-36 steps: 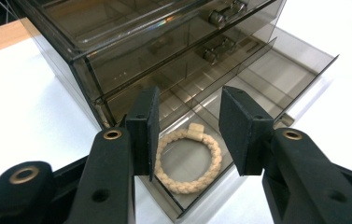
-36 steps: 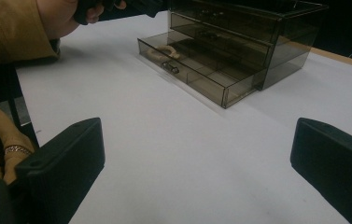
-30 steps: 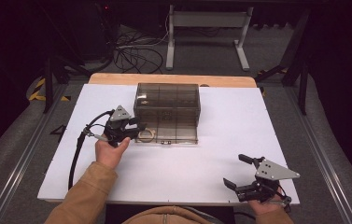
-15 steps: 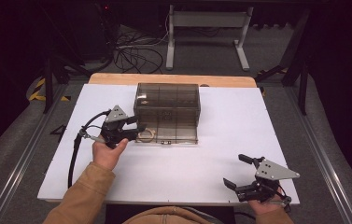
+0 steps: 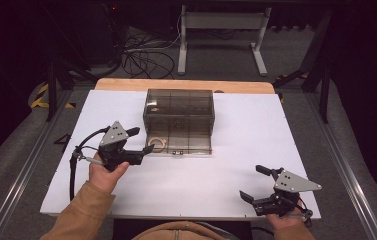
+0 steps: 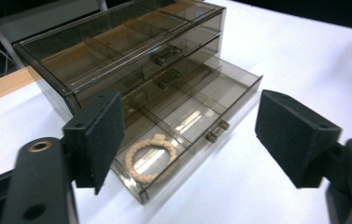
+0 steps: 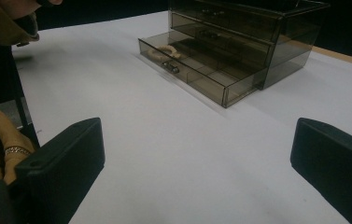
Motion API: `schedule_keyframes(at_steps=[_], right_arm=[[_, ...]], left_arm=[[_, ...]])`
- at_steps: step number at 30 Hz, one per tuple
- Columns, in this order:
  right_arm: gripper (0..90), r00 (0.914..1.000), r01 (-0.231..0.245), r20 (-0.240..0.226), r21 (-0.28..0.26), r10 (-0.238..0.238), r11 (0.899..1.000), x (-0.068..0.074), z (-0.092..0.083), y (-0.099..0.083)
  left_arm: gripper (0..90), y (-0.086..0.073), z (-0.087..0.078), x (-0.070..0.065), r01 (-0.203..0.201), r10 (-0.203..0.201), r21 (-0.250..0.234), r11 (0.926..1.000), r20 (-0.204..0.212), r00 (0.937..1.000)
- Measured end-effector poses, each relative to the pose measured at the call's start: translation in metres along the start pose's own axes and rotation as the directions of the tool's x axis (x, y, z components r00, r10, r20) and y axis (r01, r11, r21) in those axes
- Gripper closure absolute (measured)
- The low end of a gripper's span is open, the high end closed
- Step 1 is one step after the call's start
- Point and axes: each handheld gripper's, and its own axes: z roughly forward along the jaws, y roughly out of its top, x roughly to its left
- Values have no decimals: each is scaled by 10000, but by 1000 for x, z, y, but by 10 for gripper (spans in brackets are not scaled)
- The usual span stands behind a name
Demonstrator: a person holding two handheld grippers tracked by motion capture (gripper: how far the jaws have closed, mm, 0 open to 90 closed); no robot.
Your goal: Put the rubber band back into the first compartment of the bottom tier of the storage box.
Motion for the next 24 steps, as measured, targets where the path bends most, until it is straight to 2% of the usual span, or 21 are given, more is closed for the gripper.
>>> schedule_keyframes(at_steps=[4,11,15,20,24], right_arm=[[34,10000,-56,-20,31,56,10000,-1,0,0],[34,10000,-94,-12,39,94,9999,-1,1,-1],[34,9999,-105,-32,48,105,9999,-2,1,-1],[34,9999,-131,-9,50,131,9999,-2,1,-1],[34,9999,-155,-24,62,155,9999,-2,1,-2]], left_arm=[[175,-10,-13,-1,296,-289,-374,9989,180,9994],[129,-30,-33,-7,137,-131,-629,9979,103,9999],[116,-43,-43,-9,261,-255,-818,9963,82,9996],[107,-59,-53,-11,243,-253,-996,9947,-79,9996],[101,-71,-62,-12,116,-168,-1173,9930,-426,9989]])
